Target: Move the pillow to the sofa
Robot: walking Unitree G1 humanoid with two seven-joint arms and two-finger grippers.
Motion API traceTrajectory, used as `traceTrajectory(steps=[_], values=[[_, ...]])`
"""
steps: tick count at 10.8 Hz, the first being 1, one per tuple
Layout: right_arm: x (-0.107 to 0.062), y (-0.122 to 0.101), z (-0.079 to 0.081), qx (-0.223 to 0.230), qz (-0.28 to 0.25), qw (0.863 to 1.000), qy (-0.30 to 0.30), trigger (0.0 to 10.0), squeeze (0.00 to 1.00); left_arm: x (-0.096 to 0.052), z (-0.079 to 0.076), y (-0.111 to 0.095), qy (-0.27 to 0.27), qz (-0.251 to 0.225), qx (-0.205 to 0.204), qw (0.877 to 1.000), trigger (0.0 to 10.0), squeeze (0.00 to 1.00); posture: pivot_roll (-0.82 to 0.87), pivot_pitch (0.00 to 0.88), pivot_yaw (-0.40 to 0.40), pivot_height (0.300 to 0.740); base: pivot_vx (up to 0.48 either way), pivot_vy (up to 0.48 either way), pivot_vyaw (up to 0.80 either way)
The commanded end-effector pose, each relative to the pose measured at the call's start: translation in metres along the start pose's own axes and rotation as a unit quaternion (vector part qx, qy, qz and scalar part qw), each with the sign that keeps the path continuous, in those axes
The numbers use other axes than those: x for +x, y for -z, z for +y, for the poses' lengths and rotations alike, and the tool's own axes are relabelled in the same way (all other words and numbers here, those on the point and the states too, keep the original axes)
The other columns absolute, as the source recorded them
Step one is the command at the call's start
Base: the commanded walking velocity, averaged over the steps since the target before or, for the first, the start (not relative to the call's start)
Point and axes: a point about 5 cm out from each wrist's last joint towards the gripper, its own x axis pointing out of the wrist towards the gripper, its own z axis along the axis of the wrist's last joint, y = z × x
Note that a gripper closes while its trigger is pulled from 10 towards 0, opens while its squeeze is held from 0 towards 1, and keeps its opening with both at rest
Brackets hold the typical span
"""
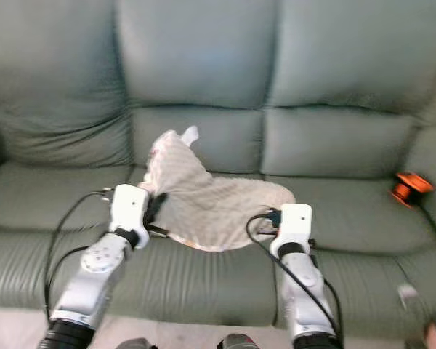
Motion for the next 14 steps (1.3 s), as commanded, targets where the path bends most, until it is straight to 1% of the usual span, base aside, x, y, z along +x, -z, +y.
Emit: traceTrajectory(steps=[1, 2, 3, 4, 5, 8, 10, 12, 13, 14], values=[[0.002, -0.007, 0.003, -0.003, -0.013, 1.000, -0.008, 10.0, 0.00, 0.001, 0.006, -0.001, -0.014, 0.004, 0.011, 1.000, 10.0, 0.00, -0.02, 0.000, 0.023, 0.740, 0.000, 0.000, 0.00], [0.002, -0.006, 0.003, -0.001, -0.012, 1.000, -0.009, 10.0, 0.00, -0.001, 0.011, 0.000, -0.020, 0.009, 0.013, 1.000, 10.0, 0.00, -0.02, 0.000, 0.025, 0.740, 0.000, 0.000, 0.00], [0.001, -0.004, 0.004, -0.002, -0.009, 1.000, -0.011, 10.0, 0.00, -0.004, 0.012, 0.002, -0.024, 0.012, 0.018, 0.999, 10.0, 0.00, -0.02, 0.000, 0.019, 0.730, 0.000, 0.000, 0.00], [0.001, -0.005, 0.005, -0.002, -0.009, 1.000, -0.014, 10.0, 0.00, -0.004, 0.013, 0.002, -0.026, 0.013, 0.018, 0.999, 10.0, 0.00, -0.02, 0.000, 0.019, 0.720, 0.000, 0.000, 0.00], [0.003, -0.006, 0.006, -0.003, -0.010, 1.000, -0.017, 10.0, 0.00, -0.002, 0.012, 0.001, -0.030, 0.012, 0.016, 0.999, 10.0, 0.00, -0.01, 0.000, 0.013, 0.700, 0.000, 0.000, 0.00], [0.004, -0.008, 0.005, 0.001, -0.014, 1.000, -0.014, 10.0, 0.00, 0.000, 0.010, -0.001, -0.026, 0.008, 0.016, 1.000, 10.0, 0.00, -0.02, 0.000, 0.020, 0.660, 0.000, 0.000, 0.00], [0.005, -0.009, 0.006, 0.008, -0.018, 1.000, -0.012, 10.0, 0.00, 0.002, 0.011, -0.004, -0.023, 0.006, 0.018, 1.000, 10.0, 0.00, -0.02, 0.000, 0.026, 0.660, 0.000, 0.000, 0.00], [0.005, -0.010, 0.006, 0.010, -0.020, 1.000, -0.010, 10.0, 0.00, 0.005, 0.011, -0.003, -0.015, 0.015, 0.020, 1.000, 10.0, 0.00, -0.02, 0.000, 0.029, 0.660, 0.000, 0.000, 0.00], [0.007, -0.011, 0.004, 0.010, -0.022, 1.000, -0.005, 10.0, 0.00, 0.009, 0.005, 0.001, 0.005, 0.035, 0.020, 0.999, 10.0, 0.00, -0.01, 0.000, 0.030, 0.660, 0.000, 0.000, 0.00], [0.009, -0.014, 0.002, 0.011, -0.026, 1.000, 0.000, 10.0, 0.00, 0.014, 0.003, 0.001, 0.013, 0.040, 0.026, 0.999, 10.0, 0.00, -0.02, 0.000, 0.034, 0.660, 0.000, 0.000, 0.00]])
